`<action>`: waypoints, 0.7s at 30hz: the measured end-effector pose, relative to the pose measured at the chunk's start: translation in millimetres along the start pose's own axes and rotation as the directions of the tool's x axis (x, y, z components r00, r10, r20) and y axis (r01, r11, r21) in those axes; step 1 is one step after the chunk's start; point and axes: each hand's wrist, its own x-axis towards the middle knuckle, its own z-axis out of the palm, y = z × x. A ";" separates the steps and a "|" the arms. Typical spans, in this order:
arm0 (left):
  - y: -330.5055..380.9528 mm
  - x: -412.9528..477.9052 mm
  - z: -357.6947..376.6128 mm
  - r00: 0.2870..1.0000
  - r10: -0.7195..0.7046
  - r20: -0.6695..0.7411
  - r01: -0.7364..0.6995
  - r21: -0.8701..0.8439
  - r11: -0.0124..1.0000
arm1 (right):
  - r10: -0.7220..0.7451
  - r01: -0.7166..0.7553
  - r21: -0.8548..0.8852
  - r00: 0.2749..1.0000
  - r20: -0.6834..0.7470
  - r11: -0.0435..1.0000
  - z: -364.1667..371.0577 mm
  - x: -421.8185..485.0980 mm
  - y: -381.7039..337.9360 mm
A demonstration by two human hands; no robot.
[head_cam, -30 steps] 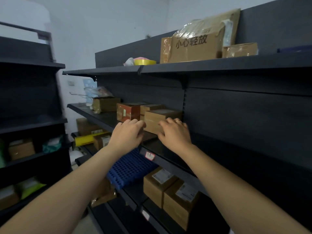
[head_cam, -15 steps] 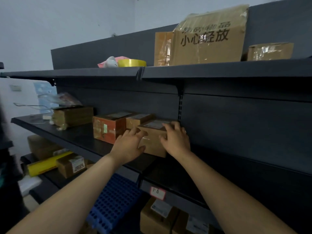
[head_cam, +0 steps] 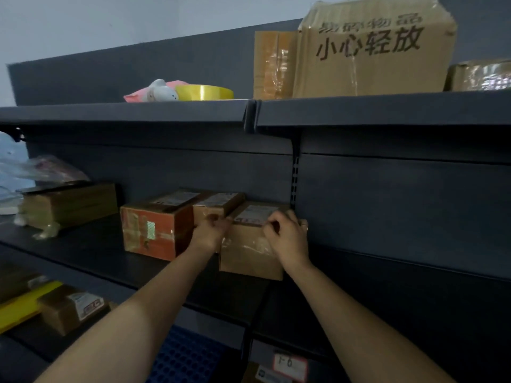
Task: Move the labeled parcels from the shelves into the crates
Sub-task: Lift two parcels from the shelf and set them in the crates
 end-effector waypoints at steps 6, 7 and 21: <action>-12.5 10.8 -0.3 0.985 -0.045 0.169 0.071 -0.147 0.987 | 0.258 -0.215 0.351 0.963 -0.081 0.911 8.8 -2.0 -10.3; -13.9 13.3 -1.3 0.984 -0.018 0.179 0.045 -0.147 0.988 | 0.352 -0.294 0.464 0.935 -0.043 0.836 6.7 -2.6 -12.1; -19.5 50.7 -18.0 0.794 0.600 0.092 -0.485 0.692 0.535 | 0.647 -0.718 0.611 0.646 0.405 0.334 1.9 -14.9 -19.1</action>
